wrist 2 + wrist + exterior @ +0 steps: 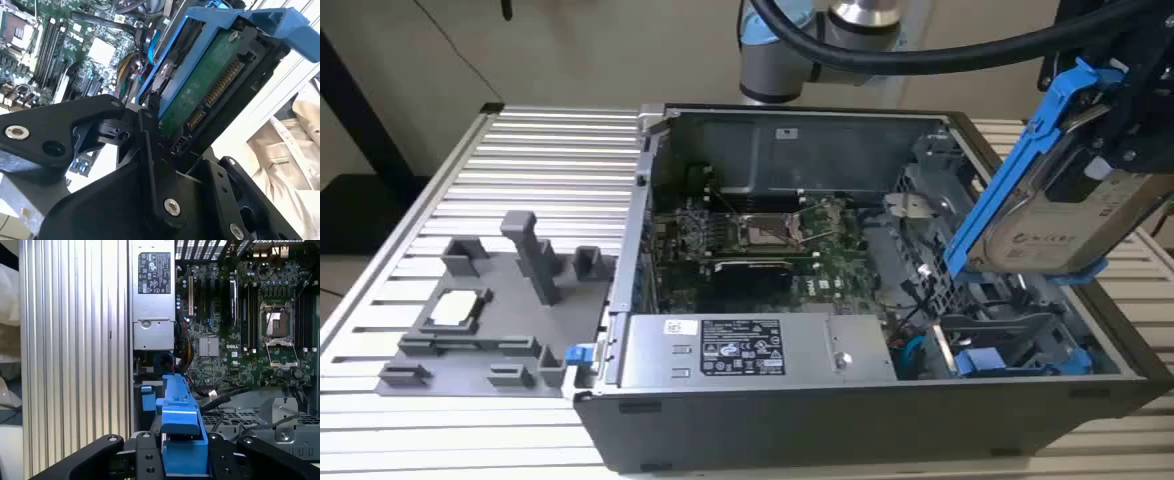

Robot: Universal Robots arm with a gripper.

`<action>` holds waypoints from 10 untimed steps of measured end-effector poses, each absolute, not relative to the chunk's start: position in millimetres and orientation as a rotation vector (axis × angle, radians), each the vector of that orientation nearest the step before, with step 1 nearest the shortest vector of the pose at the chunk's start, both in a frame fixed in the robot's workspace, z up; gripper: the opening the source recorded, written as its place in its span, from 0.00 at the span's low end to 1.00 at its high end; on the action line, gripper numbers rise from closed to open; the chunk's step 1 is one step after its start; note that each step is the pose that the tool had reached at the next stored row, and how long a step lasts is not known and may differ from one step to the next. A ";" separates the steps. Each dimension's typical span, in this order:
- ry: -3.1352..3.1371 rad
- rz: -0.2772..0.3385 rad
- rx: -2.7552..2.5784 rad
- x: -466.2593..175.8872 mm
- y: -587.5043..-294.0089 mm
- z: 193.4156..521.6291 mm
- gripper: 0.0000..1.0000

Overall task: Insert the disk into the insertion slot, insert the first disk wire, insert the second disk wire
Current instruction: 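Insert the disk into the insertion slot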

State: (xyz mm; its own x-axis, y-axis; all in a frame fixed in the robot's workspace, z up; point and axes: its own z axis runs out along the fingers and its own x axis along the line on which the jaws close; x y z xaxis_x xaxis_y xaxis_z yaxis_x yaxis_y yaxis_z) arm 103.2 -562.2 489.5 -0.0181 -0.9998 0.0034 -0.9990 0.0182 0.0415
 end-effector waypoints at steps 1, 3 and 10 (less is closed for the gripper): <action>-2.219 -0.042 2.179 103.2 -562.2 489.5 0.33; -2.219 -0.042 2.179 103.2 -562.1 489.5 0.33; -2.219 -0.042 2.179 103.3 -562.1 488.5 0.33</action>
State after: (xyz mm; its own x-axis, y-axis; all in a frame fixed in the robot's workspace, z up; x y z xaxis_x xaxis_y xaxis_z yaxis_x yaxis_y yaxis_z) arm 103.3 -562.1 488.5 -0.0180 -0.9998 0.0034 -0.9990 0.0182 0.0413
